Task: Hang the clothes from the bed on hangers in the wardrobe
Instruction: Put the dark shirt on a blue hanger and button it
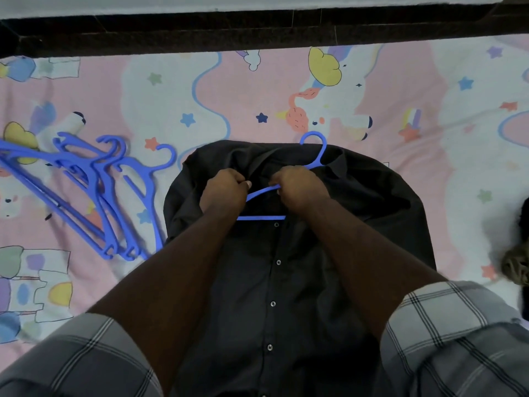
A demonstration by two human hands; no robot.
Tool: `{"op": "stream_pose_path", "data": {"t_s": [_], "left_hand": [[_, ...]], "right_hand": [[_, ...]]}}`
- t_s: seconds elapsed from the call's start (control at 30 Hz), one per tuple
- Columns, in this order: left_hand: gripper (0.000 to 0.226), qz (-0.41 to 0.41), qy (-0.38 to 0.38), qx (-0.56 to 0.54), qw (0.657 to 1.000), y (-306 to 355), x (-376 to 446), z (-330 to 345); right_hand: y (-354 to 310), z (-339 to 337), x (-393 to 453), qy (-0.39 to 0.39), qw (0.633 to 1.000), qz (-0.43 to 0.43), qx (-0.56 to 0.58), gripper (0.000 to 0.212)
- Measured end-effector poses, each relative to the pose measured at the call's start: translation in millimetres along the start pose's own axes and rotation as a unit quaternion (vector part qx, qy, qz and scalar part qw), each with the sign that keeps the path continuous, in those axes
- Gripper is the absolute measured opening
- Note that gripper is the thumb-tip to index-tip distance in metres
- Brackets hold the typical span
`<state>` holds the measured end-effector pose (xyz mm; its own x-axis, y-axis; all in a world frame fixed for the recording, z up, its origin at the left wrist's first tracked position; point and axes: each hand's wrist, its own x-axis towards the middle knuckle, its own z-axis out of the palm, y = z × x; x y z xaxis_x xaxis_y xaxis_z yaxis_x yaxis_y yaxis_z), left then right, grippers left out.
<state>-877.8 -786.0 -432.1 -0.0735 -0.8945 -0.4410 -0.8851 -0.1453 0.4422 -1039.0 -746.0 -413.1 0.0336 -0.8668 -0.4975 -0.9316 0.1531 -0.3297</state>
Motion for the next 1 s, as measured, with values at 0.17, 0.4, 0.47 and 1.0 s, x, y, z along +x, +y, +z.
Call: {"op": "stream_pose_path", "data": {"t_s": [0.17,0.4,0.47,1.0], "left_hand": [[0.013,0.007,0.031,0.023,0.999,-2,0,-18],[0.017,0.067,0.108,-0.018,0.992,7,-11,-61],[0.019,0.070,0.124,-0.031,0.989,17,-15,-70],[0.013,-0.117,-0.031,-0.433,0.893,11,-79,15]], "right_hand": [[11,-15,-10,0.070,0.996,-0.027,-0.054,0.025],[19,-32,-20,0.094,0.992,-0.008,-0.085,0.026],[17,-31,-19,0.096,0.992,-0.012,-0.077,0.027],[19,62,-100,0.184,0.820,0.311,0.444,0.010]]}}
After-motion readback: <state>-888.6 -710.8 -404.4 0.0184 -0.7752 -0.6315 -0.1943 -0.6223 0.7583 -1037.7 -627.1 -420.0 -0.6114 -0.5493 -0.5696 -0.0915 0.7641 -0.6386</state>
